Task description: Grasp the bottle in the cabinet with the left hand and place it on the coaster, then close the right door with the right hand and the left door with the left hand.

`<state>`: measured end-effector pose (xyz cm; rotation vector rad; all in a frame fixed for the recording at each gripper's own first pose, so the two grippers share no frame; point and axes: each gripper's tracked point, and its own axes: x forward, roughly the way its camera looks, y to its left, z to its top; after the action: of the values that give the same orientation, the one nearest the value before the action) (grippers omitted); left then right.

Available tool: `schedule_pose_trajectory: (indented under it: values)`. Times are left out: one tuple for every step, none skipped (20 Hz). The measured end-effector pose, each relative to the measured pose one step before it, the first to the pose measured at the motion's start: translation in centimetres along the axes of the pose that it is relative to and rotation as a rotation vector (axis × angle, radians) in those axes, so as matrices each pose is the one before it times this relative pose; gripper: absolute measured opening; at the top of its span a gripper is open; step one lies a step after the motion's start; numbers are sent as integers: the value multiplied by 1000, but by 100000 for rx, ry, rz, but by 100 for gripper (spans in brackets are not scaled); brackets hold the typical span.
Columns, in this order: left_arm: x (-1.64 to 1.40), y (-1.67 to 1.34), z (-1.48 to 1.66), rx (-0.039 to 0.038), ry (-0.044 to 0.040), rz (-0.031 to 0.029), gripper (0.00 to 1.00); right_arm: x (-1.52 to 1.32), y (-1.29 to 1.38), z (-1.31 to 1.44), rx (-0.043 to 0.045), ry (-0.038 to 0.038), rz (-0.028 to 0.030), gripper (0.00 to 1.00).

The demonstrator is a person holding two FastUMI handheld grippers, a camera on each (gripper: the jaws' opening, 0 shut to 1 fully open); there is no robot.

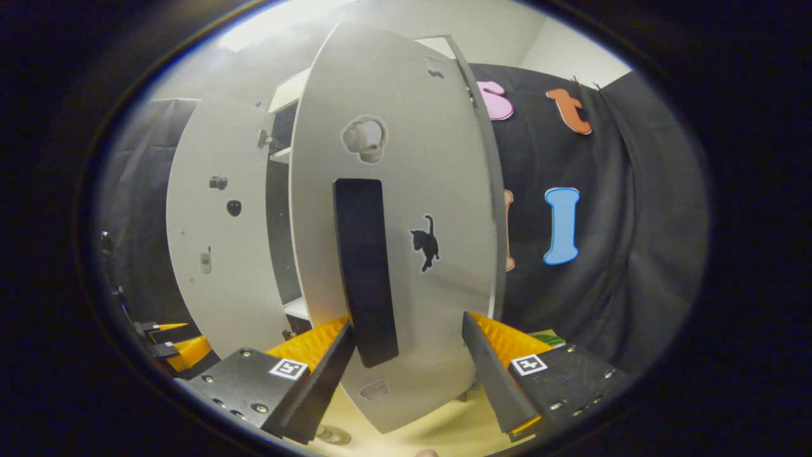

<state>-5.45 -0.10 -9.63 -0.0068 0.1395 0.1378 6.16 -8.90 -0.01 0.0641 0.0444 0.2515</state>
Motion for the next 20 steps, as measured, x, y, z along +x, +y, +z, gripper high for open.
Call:
schedule_pose_trajectory:
  values:
    - [238,792,149,-709,-184,823,90,780,588,-73,-472,-281,359,100]
    - [-153,760,85,-673,-171,864,90,823,677,11,-912,-456,308,100]
    - [-103,751,170,-344,-120,1106,90,875,593,-25,-767,-179,113,100]
    - [-111,789,212,-278,-371,1072,91,919,588,38,-776,-271,-115,100]
    - [-44,719,308,-447,-368,792,91,863,609,70,-1195,-338,-337,100]
    - [-28,682,268,-535,-309,699,92,817,552,37,-810,-237,-489,100]
    - [17,675,458,-656,-648,637,92,892,489,20,-851,-383,-471,100]
    - [36,626,548,-398,-754,342,91,812,428,106,-454,-445,-549,100]
    - [130,635,635,-271,-1023,530,91,794,337,-24,-397,-650,-563,100]
    - [93,665,575,-144,-745,161,91,726,383,99,-280,-623,-535,100]
    - [161,556,531,-143,-156,-153,91,813,299,66,-343,-513,-725,100]
    - [185,706,651,-480,-785,474,91,777,383,64,-413,-155,-930,100]
    - [245,479,616,-749,-589,-226,91,736,313,-2,-588,-297,-1168,100]
    - [100,570,472,-540,-195,-155,92,557,123,39,-858,-512,-1252,100]
    - [274,637,543,-22,-178,329,92,526,102,193,-576,-589,-1292,100]
    - [75,577,242,-91,158,-203,91,218,18,-130,-6,-207,-1173,100]
    - [218,458,457,129,-546,-610,92,228,39,-420,213,44,-897,97]
    - [279,554,491,-170,-819,32,92,407,196,47,515,120,-757,100]
    - [321,300,471,381,-618,-647,92,602,2,104,371,77,-786,100]
    - [108,350,217,684,-488,-471,91,361,6,134,-40,-103,-784,100]
